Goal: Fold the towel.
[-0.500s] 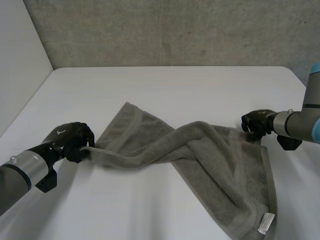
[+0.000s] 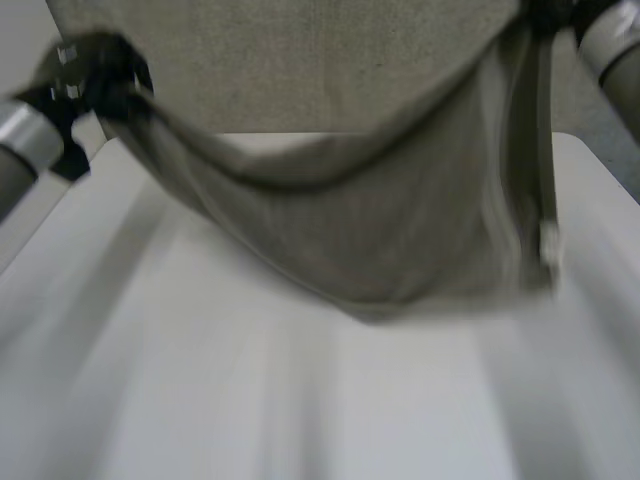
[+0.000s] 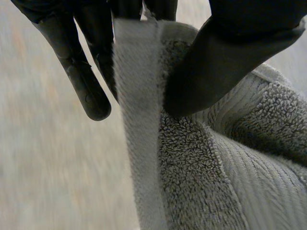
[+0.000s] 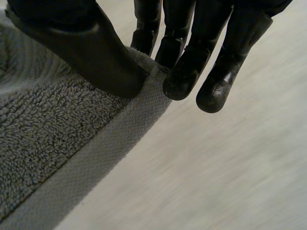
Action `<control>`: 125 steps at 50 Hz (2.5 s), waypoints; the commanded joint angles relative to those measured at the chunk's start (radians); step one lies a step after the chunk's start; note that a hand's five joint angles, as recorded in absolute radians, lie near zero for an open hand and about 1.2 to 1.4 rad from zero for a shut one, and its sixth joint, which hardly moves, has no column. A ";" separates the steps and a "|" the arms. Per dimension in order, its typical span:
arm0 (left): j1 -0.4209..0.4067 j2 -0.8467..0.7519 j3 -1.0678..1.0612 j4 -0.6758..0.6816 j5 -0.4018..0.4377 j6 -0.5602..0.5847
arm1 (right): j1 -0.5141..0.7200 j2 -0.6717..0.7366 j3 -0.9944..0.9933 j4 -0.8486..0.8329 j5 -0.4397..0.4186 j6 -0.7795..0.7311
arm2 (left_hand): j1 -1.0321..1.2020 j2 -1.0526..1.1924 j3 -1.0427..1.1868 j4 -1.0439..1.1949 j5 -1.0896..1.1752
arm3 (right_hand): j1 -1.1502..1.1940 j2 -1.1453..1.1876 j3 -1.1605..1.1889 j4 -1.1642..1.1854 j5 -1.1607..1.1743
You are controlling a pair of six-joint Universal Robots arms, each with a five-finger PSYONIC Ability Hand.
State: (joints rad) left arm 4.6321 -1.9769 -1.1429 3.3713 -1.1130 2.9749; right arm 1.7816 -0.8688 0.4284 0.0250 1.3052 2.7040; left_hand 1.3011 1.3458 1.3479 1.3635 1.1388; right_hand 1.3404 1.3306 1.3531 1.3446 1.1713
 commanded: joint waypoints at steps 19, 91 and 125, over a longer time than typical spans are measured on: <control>0.080 -0.066 -0.099 0.294 0.017 -0.272 | -0.091 -0.127 0.481 -0.045 -0.322 0.088 | 0.095 0.050 0.048 0.033 0.083 | 0.056 0.066 0.043 0.052 0.050; -0.088 -0.120 0.624 -0.058 -0.258 0.009 | 0.141 -0.124 -0.106 0.024 0.221 -0.119 | 0.095 0.050 0.048 0.033 0.083 | 0.056 0.066 0.043 0.052 0.050; 0.080 -0.182 -0.411 0.304 0.096 0.087 | -0.051 -0.173 1.012 -0.126 -0.211 -0.326 | 0.095 0.050 0.048 0.033 0.083 | 0.056 0.066 0.043 0.052 0.050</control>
State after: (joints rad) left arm 4.6669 -2.1923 -1.4689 3.6439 -1.0325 2.9885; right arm 1.7674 -1.0118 1.3551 -0.0923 1.0741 2.4841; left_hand 1.3021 1.3457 1.3490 1.3635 1.1388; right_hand 1.3397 1.3401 1.3614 1.3473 1.1742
